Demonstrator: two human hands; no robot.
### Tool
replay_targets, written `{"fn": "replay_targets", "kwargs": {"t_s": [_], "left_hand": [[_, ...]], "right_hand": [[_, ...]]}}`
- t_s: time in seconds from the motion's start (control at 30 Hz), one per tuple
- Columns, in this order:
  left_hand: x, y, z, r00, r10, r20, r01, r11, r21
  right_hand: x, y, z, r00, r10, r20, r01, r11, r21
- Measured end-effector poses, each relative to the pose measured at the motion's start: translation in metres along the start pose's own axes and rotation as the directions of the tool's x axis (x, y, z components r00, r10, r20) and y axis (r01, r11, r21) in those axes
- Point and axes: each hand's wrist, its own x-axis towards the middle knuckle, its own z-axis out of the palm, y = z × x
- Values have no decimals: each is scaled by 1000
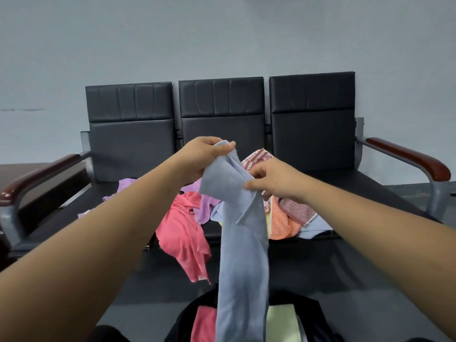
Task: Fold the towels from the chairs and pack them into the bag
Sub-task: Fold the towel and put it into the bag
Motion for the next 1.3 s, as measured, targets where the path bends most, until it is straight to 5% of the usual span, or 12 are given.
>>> {"fn": "replay_targets", "kwargs": {"t_s": [0.17,0.3,0.4,0.57,0.63,0.77,0.83,0.93,1.0,1.1,1.2,1.3], "left_hand": [[0,-8,-16,998,49,-51,-27,932,361],[-2,-13,-36,996,1,86,-70,592,803],[-1,-16,-42,998,19,63,-63,568,820],[0,-21,-50,997,67,-30,-23,670,742],[-2,-24,-53,997,33,-63,21,710,704],[-4,-32,-54,992,-61,-107,112,809,577],[-3,-35,-57,990,-55,-132,129,738,662],[-1,-39,-62,992,-31,-124,120,558,821],[0,-43,-62,991,-5,-137,106,661,743],[-3,-44,-55,997,-18,-70,42,936,349],[-5,-33,-38,998,2,65,-3,1000,19],[-8,-21,-24,979,32,201,-23,999,-46]], "right_hand": [[7,31,-9,993,54,-107,-78,969,-235],[9,59,-26,972,61,-227,-128,948,-292],[10,70,-28,981,70,-181,-136,913,-384],[9,84,-31,967,150,-207,-244,783,-573],[6,86,-36,948,182,-261,-287,844,-453],[10,87,-43,856,264,-444,-221,964,148],[13,84,-44,828,349,-439,-155,894,420],[16,81,-45,810,412,-417,-113,808,579],[16,79,-44,801,433,-413,-133,802,583],[20,78,-38,774,464,-430,-150,795,588],[23,67,-30,777,418,-471,-95,818,568],[24,50,-24,794,285,-537,-78,924,374]]}}
